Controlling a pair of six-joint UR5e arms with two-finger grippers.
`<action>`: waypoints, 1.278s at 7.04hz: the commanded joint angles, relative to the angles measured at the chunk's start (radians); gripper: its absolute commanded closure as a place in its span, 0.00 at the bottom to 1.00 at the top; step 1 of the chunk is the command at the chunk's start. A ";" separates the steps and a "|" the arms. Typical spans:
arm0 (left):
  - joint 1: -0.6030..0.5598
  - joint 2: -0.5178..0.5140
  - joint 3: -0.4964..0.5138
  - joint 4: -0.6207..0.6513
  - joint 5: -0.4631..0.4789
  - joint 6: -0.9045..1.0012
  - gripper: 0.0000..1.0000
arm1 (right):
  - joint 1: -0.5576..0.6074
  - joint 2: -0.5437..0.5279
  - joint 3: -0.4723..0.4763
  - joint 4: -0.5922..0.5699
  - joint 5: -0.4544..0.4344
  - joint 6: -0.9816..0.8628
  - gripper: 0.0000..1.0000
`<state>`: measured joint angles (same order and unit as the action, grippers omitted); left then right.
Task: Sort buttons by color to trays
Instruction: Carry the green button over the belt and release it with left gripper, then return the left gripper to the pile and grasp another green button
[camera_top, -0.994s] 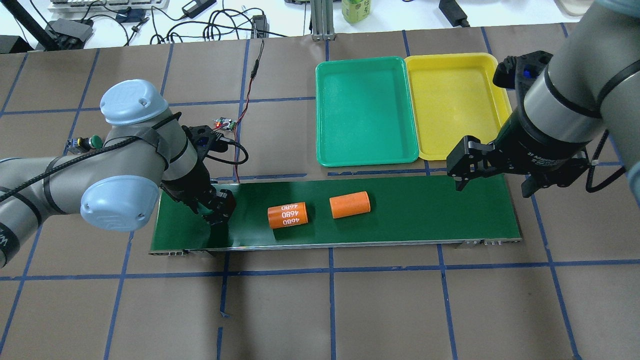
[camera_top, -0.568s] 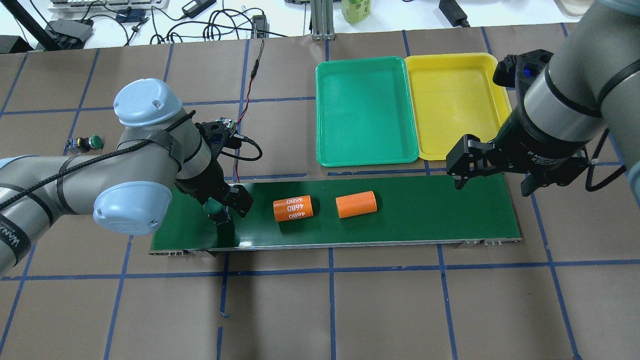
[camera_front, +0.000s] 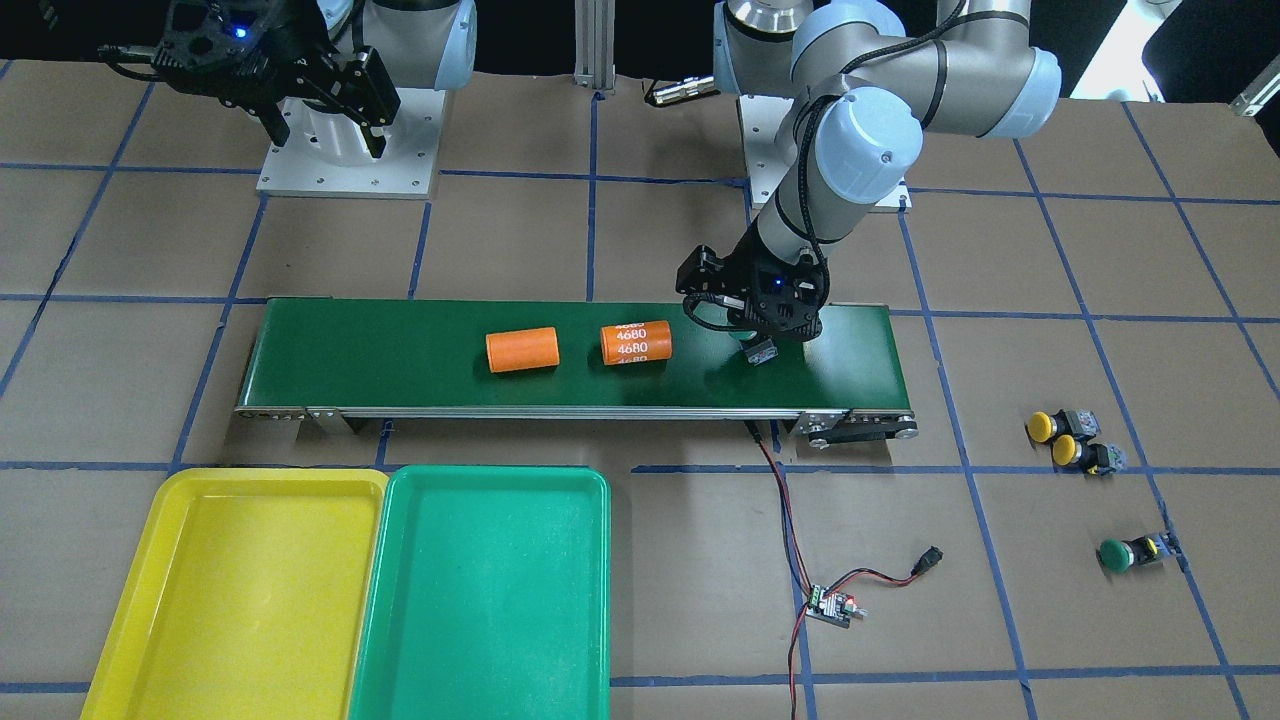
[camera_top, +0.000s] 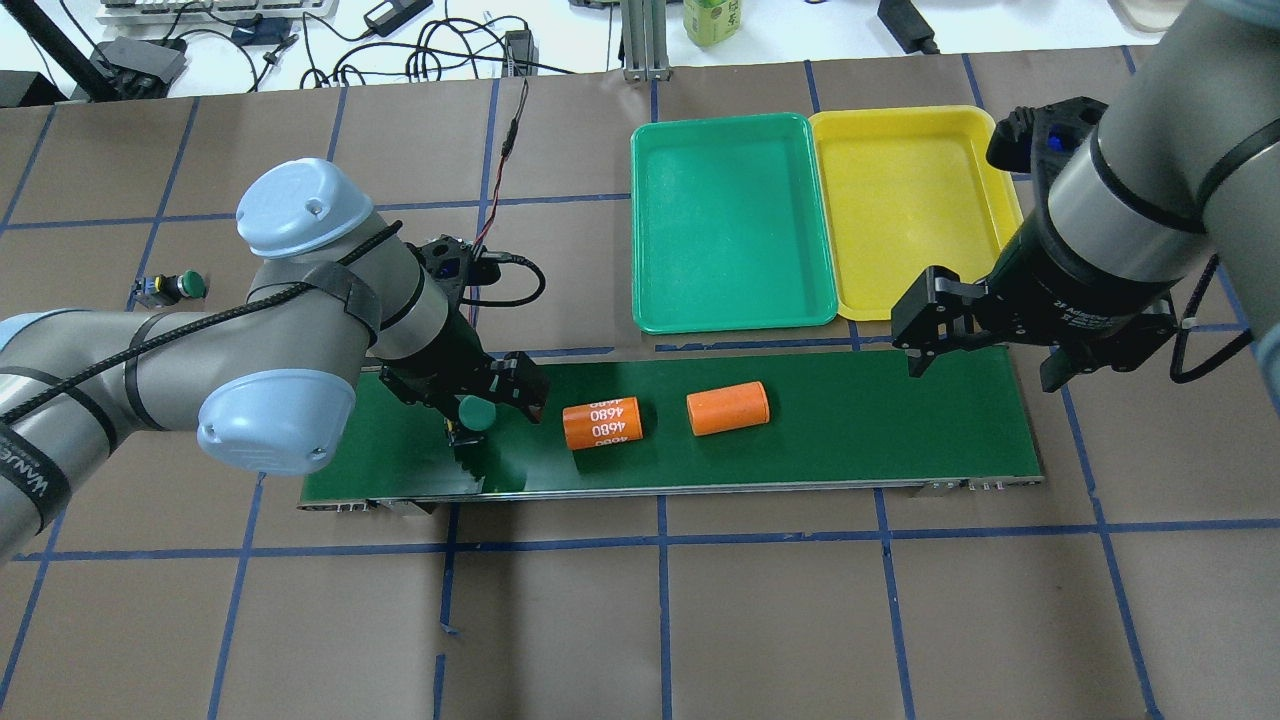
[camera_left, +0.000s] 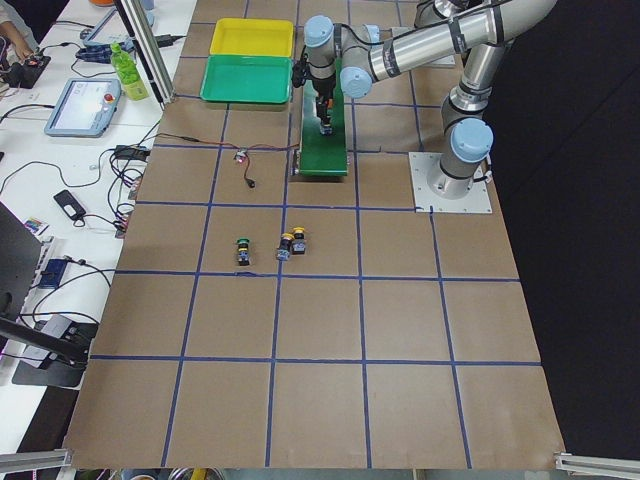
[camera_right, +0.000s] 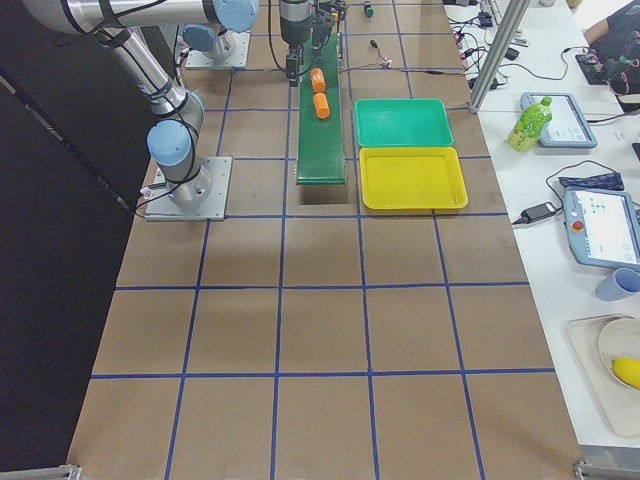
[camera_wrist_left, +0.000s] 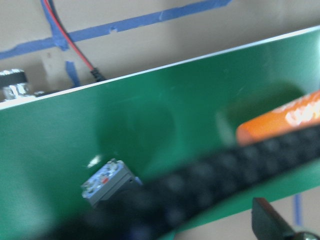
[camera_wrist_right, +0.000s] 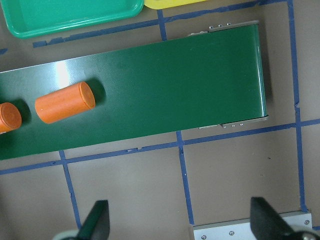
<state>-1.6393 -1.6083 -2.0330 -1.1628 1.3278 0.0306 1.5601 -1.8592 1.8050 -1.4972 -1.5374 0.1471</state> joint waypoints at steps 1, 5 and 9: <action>0.013 0.014 0.010 -0.002 -0.073 -0.064 0.00 | 0.000 0.000 -0.001 0.000 0.002 0.002 0.00; 0.302 0.003 0.097 -0.064 0.216 0.223 0.00 | 0.000 0.000 -0.004 -0.001 0.007 0.002 0.00; 0.582 -0.328 0.456 -0.051 0.346 0.729 0.00 | -0.002 0.001 -0.009 -0.001 -0.007 0.002 0.00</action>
<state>-1.1014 -1.8241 -1.7189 -1.2170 1.6448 0.6263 1.5591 -1.8583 1.7970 -1.4987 -1.5406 0.1482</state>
